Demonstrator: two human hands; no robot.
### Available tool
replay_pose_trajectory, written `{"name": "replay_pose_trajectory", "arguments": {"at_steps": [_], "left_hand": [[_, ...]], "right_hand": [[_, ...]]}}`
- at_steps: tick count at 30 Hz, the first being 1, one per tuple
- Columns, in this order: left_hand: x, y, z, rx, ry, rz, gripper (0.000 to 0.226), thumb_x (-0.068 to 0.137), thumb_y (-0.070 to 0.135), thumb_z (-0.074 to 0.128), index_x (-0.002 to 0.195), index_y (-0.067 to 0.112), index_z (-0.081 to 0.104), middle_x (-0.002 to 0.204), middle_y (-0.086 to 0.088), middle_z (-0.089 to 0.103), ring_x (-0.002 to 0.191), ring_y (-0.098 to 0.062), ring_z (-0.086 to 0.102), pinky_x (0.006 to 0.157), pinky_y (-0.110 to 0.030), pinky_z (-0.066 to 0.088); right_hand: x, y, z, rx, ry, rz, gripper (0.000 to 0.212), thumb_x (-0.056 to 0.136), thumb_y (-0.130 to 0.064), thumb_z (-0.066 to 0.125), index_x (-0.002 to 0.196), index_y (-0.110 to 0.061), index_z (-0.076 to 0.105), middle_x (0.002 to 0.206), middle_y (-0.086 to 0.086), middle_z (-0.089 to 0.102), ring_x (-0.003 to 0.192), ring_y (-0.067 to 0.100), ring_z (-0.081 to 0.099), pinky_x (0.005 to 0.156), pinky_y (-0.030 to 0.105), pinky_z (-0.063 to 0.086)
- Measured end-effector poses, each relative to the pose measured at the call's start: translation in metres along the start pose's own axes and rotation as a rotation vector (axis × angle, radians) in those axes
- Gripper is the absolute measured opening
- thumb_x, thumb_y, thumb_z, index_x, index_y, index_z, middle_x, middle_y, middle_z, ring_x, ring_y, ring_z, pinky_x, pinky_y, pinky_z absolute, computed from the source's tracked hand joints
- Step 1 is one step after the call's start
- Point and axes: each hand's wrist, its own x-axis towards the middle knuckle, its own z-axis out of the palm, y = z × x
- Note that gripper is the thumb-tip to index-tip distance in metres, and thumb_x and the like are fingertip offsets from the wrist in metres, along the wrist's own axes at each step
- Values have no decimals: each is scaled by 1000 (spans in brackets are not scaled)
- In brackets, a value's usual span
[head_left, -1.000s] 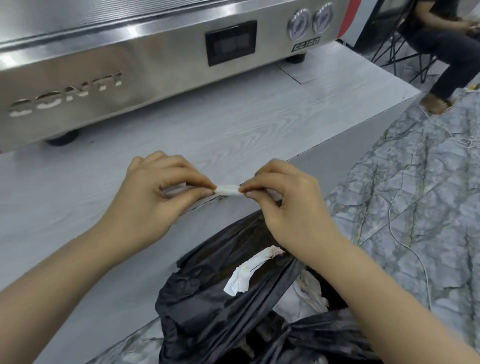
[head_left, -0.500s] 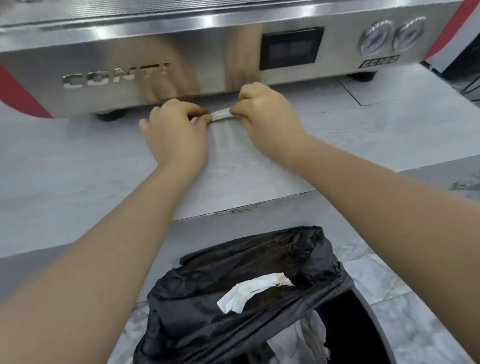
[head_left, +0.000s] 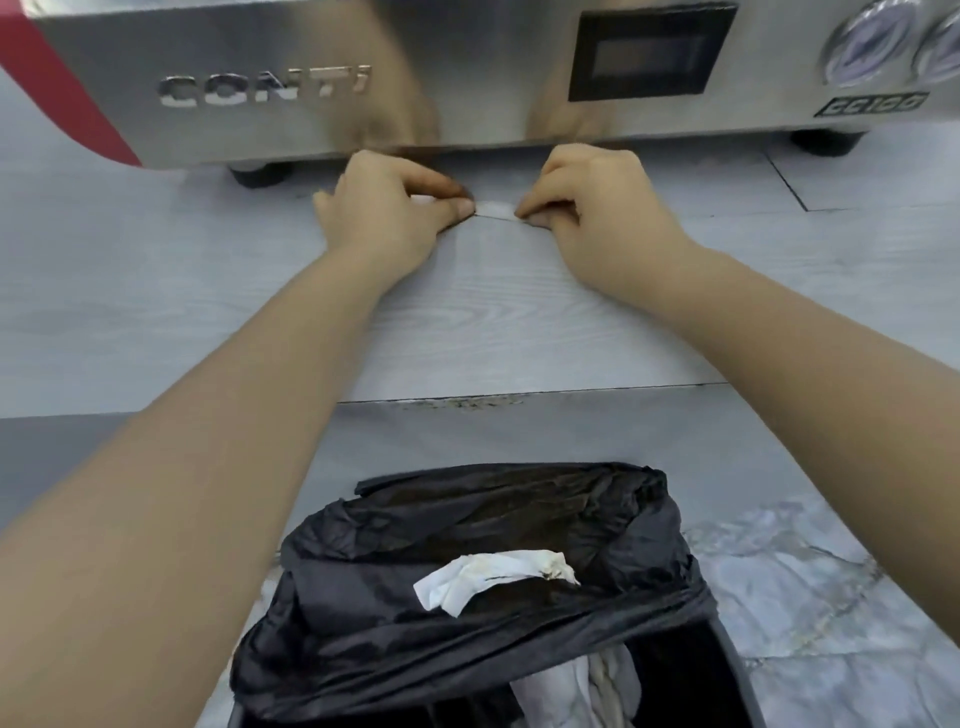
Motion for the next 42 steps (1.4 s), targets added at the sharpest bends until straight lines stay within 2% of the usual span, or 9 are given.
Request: {"name": "replay_pose_trajectory", "arguments": {"at_steps": [7,16,22,25,28,30,33,39,42], "left_hand": [[-62,-2,-15,-133,-73,176,5,74,55,71,77,51,72,84,25,70,92,-7,66,94,-55,45],[-166,8,-39,-141,-71,227,4,78,49,70,79,47,74,89,26,68,93,-11,55,89,-53,39],[-93,20,-22,-179,1,230,14,77,53,70,85,43,76,85,19,71,91,-9,62,86,-58,45],[-47,26,1,-67,13,182,6,81,50,71,82,44,74,85,20,67,100,-9,60,94,-42,38],[-33,27,16,3,-18,150,5,83,47,72,81,42,74,88,22,66,108,-7,57,91,-34,29],[-43,27,15,-50,-60,161,7,80,49,73,78,43,74,87,23,68,102,-6,61,98,-43,37],[-87,28,5,-98,-112,259,16,77,55,69,87,43,75,88,21,72,93,-11,64,92,-54,43],[-168,43,-12,-44,-136,304,6,82,49,73,81,44,75,86,27,67,92,-7,53,89,-25,23],[-155,55,-2,-175,-130,278,6,81,47,73,82,41,76,86,24,69,92,-7,55,91,-36,34]], "right_hand": [[-51,-15,-22,124,-33,-57,17,84,2,65,89,-9,77,87,4,67,80,18,62,76,23,46],[-124,-52,-47,174,-130,-53,19,83,6,67,91,-9,75,88,2,63,83,14,58,73,15,42],[-67,-20,-55,116,-1,-30,12,85,-4,67,89,-12,76,87,4,66,82,11,58,75,10,39],[-32,10,-41,65,-13,14,17,84,-2,64,89,-13,77,89,4,67,81,14,59,72,2,33],[-28,24,-31,62,-50,25,19,82,1,65,88,-12,77,88,4,67,82,19,62,73,9,37],[-42,22,-34,88,-31,15,18,81,3,65,87,-10,77,87,5,67,82,20,62,75,17,42],[-83,9,-49,123,-20,-25,20,79,7,67,86,-9,76,85,5,66,81,20,61,76,23,44],[-150,-15,-73,130,-110,-88,25,80,13,65,91,-7,74,89,6,63,84,21,58,70,23,44],[-145,-1,-82,164,-69,-20,23,82,10,65,91,-9,75,89,3,63,85,17,59,74,18,44]]}}
